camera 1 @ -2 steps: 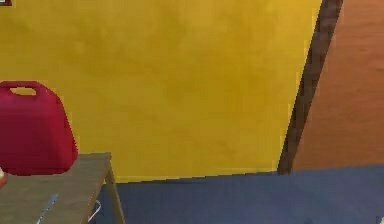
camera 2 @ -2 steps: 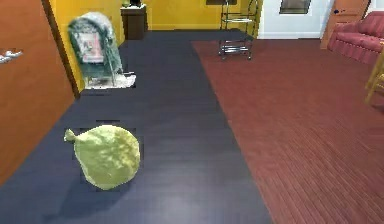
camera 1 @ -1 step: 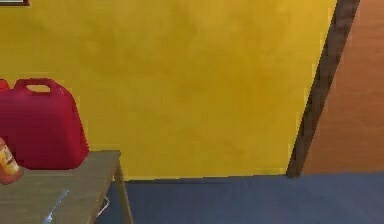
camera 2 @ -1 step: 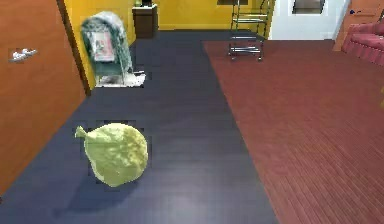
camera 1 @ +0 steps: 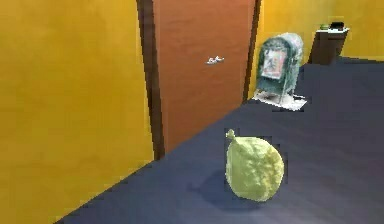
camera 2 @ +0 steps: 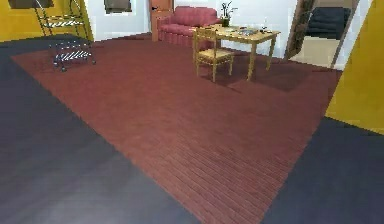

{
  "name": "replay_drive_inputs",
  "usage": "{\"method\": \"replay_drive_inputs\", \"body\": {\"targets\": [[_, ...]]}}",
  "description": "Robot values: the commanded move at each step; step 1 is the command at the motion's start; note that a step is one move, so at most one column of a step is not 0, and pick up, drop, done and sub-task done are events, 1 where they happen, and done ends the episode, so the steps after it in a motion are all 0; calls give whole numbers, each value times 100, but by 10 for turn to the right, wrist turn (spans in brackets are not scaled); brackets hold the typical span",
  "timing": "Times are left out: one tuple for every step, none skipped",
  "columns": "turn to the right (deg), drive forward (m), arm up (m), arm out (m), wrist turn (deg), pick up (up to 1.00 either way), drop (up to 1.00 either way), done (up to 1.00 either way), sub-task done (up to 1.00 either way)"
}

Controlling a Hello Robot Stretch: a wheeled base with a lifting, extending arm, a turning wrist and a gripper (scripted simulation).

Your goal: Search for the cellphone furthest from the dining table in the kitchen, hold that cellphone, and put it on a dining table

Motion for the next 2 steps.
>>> {"method": "replay_drive_inputs", "body": {"targets": [[450, 0, 0, 0, 0, 0, 0, 0, 0], [390, 0, 0, 0, 0, 0, 0, 0, 0]]}}
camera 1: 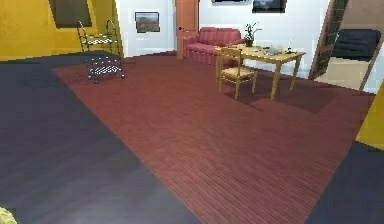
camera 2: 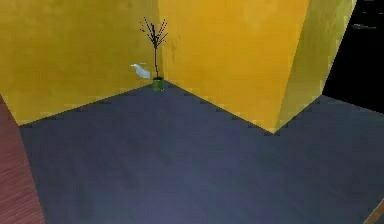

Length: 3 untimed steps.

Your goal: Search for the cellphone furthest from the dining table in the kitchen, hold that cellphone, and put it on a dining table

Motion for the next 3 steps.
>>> {"method": "replay_drive_inputs", "body": {"targets": [[0, 20, 0, 0, 0, 0, 0, 0, 0], [-450, 0, 0, 0, 0, 0, 0, 0, 0], [-450, 0, 0, 0, 0, 0, 0, 0, 0]]}}
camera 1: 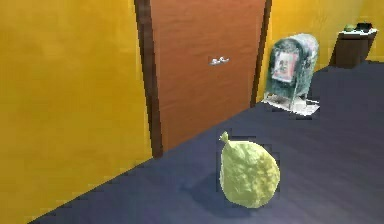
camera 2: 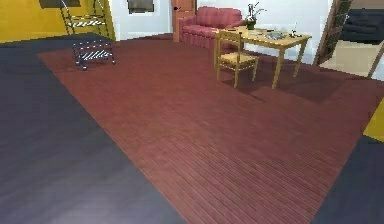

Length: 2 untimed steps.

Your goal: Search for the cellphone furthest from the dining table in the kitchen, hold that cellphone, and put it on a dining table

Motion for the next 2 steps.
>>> {"method": "replay_drive_inputs", "body": {"targets": [[-120, 0, 0, 0, 0, 0, 0, 0, 0], [0, 30, 0, 0, 0, 0, 0, 0, 0]]}}
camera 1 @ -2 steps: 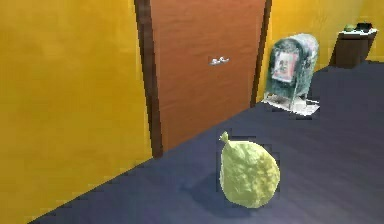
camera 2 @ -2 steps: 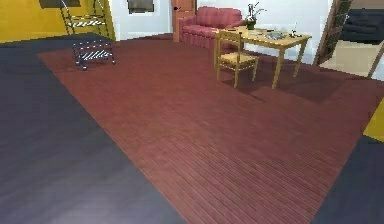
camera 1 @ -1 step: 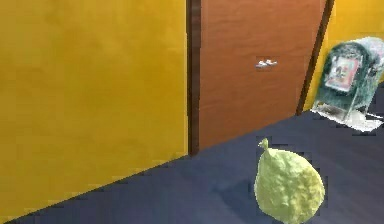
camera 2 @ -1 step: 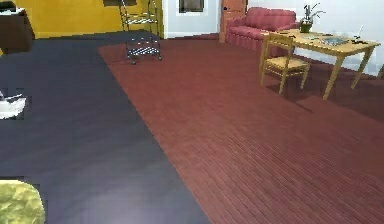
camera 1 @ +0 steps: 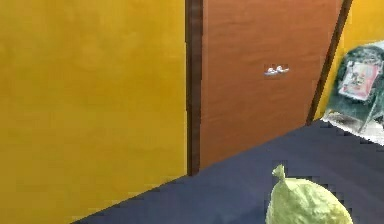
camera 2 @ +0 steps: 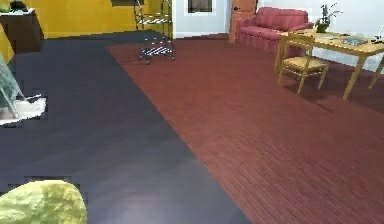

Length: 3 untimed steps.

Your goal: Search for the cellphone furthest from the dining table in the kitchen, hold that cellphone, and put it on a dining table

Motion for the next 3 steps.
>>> {"method": "replay_drive_inputs", "body": {"targets": [[-300, 0, 0, 0, 0, 0, 0, 0, 0], [0, 65, 0, 0, 0, 0, 0, 0, 0], [-450, 0, 0, 0, 0, 0, 0, 0, 0]]}}
